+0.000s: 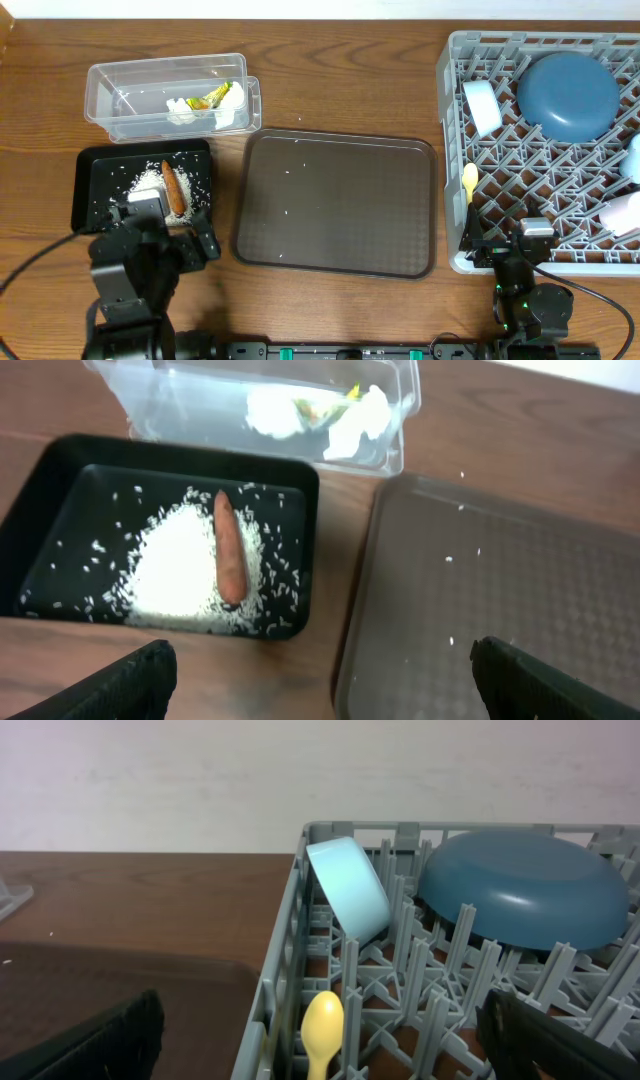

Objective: Sort waste into correct bins and load items into the dishwasher rack

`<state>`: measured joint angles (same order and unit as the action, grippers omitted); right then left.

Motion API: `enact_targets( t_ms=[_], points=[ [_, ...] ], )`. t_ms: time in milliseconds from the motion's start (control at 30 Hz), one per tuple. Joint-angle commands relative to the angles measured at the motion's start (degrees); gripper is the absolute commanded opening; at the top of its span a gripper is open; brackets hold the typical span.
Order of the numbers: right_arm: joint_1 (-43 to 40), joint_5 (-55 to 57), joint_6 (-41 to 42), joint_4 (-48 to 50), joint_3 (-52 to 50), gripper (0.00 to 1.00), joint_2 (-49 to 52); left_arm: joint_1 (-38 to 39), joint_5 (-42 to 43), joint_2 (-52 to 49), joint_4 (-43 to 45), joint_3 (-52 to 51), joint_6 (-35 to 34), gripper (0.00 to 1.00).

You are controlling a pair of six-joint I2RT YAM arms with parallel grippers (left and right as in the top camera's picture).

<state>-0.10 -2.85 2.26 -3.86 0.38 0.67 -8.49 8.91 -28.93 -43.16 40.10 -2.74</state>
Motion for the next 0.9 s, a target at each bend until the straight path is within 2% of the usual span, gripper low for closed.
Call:
enact_targets(
  t_ms=[0,267,467,667,867],
  points=[
    [0.92,-0.57,-1.07,-0.2,-0.07,0.99,-0.37,0.24,0.52,4.13,3.37,-5.77,0.57,0.96],
    [0.92,-0.57,-1.07,-0.2,-0.07,0.99,-0.37,0.24,0.5,16.39,25.18,-24.22,0.57,0.96],
    [0.92,-0.57,-1.07,-0.2,-0.07,0.99,-0.37,0.31,-1.2,24.59,37.81,-33.94,0.57,0.96],
    [0.92,-0.57,-1.07,-0.2,-0.07,0.99,-0.37,2.73,-9.31,28.85,42.82,-37.81,0.57,0.96],
    [0.92,-0.57,-1.07,-0.2,-0.07,0.99,-0.37,2.95,-10.01,28.83,40.65,-39.89,0.55,0.96]
  ],
)
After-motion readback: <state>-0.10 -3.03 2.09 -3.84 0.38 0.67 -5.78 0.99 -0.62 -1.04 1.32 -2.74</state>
